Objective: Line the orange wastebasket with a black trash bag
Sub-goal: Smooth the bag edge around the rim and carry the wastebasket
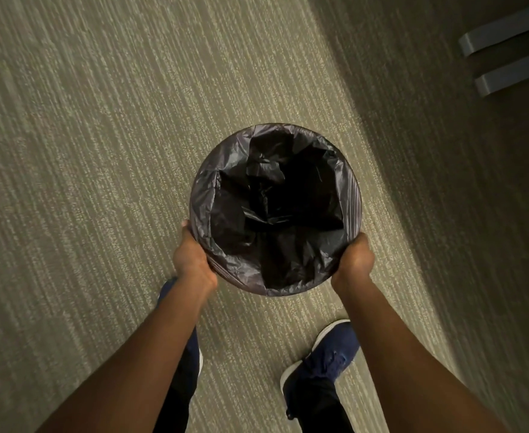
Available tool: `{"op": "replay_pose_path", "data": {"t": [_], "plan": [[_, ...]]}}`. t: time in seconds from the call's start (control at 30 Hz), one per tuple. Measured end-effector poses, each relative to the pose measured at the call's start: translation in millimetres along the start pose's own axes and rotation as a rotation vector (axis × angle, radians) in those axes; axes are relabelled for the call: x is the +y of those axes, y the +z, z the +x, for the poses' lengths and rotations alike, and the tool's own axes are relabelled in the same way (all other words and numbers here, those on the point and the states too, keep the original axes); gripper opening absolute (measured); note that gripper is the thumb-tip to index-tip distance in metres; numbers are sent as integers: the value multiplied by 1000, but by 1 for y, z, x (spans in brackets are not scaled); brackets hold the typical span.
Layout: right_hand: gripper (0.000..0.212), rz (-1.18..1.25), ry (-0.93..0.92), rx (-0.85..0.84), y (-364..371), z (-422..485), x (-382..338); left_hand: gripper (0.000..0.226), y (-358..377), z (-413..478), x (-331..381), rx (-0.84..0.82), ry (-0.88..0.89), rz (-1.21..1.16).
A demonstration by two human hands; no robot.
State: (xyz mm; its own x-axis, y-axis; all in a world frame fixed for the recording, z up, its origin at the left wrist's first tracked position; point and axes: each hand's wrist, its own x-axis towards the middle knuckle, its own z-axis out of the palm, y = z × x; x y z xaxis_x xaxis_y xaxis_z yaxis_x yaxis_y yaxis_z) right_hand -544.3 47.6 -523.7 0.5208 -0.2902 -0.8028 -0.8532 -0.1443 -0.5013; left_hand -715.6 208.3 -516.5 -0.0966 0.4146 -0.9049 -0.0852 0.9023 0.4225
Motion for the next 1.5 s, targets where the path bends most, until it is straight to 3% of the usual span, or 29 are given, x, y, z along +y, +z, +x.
{"op": "replay_pose_path", "data": {"t": [0.07,0.13,0.17,0.2,0.27,0.33,0.4,0.47,0.57,0.67,0.77,0.87,1.0,1.2,1.3,1.37,1.4,1.43,1.5], "plan": [[37,-236,-194,160,-1,-5,-13,50,-2,2,8,166,77,112],[34,-377,-661,286,-1,-18,-30,61,-2,0,20,217,256,211],[34,-419,-975,234,4,-30,-37,65,2,-4,24,191,378,295],[34,-493,-1250,76,11,-41,-40,65,7,-8,26,137,502,412],[38,-850,-1531,-359,28,-53,-31,54,17,-12,20,38,707,704],[51,-1537,-1427,-583,33,-50,-14,42,19,-7,13,34,882,864],[65,-2154,-1121,-567,26,-32,-5,38,16,0,12,59,918,857],[70,-2440,-918,-531,21,-19,-5,39,12,6,12,28,905,825],[58,-2630,-844,-543,37,-33,1,44,10,8,9,12,883,786],[43,-2554,-956,-783,74,-70,9,48,11,10,10,49,840,745],[35,-2260,-1152,-1016,128,-103,0,47,10,10,11,48,855,752],[24,-2105,-1180,-1051,185,-113,-36,45,8,12,11,37,865,747],[31,-1960,-906,-927,205,-68,-108,47,8,16,10,16,825,719],[30,-1584,-659,-708,91,-3,-110,43,8,17,5,-18,765,614],[28,-1277,-913,-574,38,-12,-83,45,8,13,8,-1,753,618],[38,-1082,-1213,-314,15,-24,-67,45,8,10,10,44,769,619],[46,-1021,-1273,-167,9,-28,-60,46,9,9,10,81,763,602],[55,-962,-1240,-65,6,-31,-52,50,10,6,8,116,715,562],[65,-822,-991,-38,11,-32,-37,62,17,-5,1,132,539,405]]}}
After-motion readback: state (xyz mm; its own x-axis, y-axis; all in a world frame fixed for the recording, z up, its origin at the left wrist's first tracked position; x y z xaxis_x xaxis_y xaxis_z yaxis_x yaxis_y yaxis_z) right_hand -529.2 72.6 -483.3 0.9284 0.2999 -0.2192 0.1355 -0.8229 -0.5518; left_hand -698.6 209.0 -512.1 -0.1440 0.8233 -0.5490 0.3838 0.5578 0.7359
